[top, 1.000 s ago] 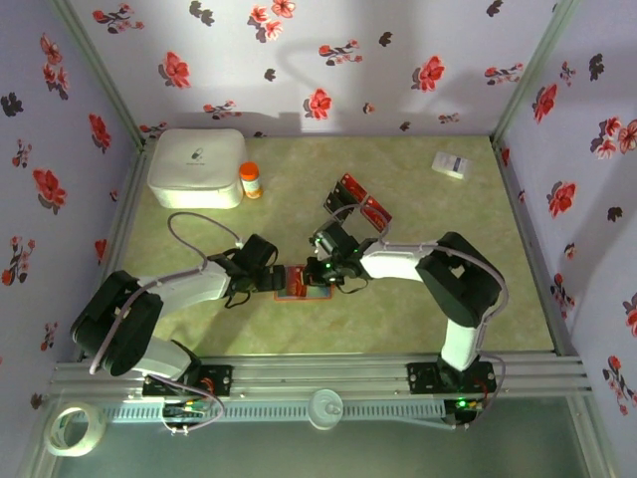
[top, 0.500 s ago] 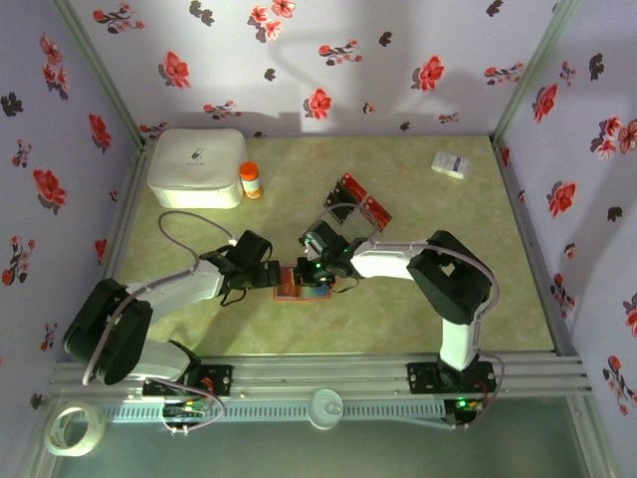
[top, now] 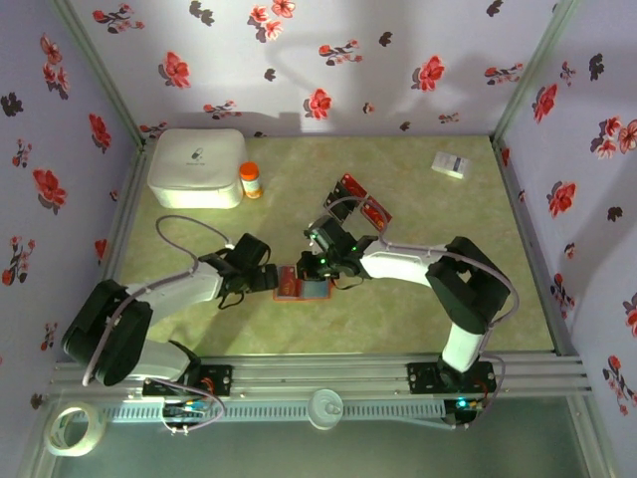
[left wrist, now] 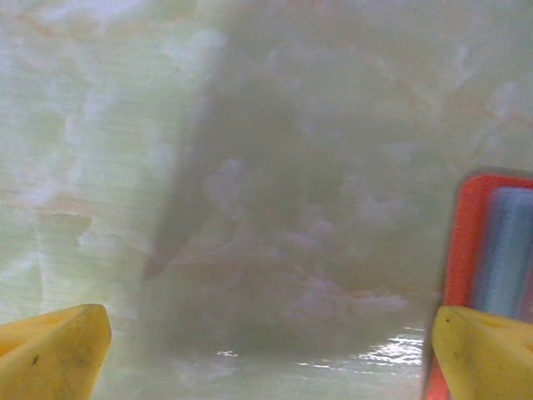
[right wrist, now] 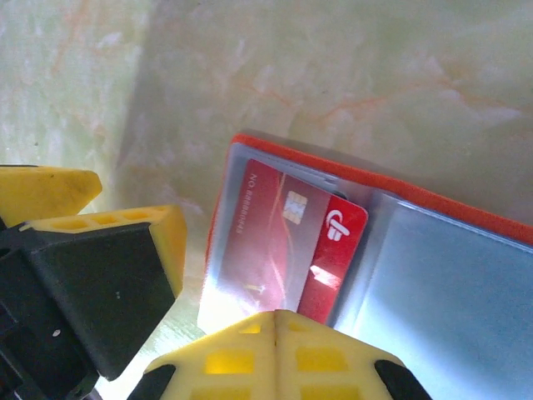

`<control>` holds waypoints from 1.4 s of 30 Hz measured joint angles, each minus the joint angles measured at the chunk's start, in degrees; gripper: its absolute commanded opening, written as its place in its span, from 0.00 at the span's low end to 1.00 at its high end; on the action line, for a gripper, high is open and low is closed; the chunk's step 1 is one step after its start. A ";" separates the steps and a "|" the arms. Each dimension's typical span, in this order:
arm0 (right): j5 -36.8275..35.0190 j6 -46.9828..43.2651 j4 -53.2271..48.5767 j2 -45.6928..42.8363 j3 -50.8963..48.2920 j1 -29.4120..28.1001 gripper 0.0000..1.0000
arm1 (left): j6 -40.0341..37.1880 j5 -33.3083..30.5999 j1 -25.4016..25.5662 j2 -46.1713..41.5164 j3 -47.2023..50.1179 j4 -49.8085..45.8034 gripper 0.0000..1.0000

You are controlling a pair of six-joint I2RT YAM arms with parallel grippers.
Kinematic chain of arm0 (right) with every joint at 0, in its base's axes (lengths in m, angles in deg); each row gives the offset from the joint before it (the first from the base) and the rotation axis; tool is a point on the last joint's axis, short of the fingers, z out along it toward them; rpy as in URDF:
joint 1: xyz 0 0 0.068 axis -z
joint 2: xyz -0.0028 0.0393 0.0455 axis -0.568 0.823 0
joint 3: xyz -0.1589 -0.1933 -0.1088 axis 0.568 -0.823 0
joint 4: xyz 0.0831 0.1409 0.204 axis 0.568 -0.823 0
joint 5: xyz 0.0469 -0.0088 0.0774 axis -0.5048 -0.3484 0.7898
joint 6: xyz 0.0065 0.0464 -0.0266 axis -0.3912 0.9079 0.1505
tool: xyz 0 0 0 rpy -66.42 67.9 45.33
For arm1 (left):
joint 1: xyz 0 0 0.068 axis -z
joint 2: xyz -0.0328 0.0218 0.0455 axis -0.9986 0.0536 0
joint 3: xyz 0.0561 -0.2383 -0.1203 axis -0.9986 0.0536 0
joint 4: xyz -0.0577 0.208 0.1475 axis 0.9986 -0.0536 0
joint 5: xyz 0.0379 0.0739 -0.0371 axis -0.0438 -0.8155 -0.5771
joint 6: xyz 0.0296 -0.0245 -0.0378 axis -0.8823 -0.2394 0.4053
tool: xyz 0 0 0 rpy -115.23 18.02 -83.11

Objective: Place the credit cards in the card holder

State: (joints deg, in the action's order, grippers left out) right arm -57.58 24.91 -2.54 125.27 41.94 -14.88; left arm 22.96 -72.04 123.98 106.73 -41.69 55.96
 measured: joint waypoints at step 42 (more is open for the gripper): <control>-1.84 -2.19 -5.77 6.16 7.06 -0.76 0.00 | -0.48 -1.20 0.02 4.07 -1.73 -0.92 1.00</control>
State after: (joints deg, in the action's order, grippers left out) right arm -59.42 22.73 -8.31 131.43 49.00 -15.65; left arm 22.48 -73.24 124.01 110.79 -43.42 55.04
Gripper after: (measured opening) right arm 0.058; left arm 0.996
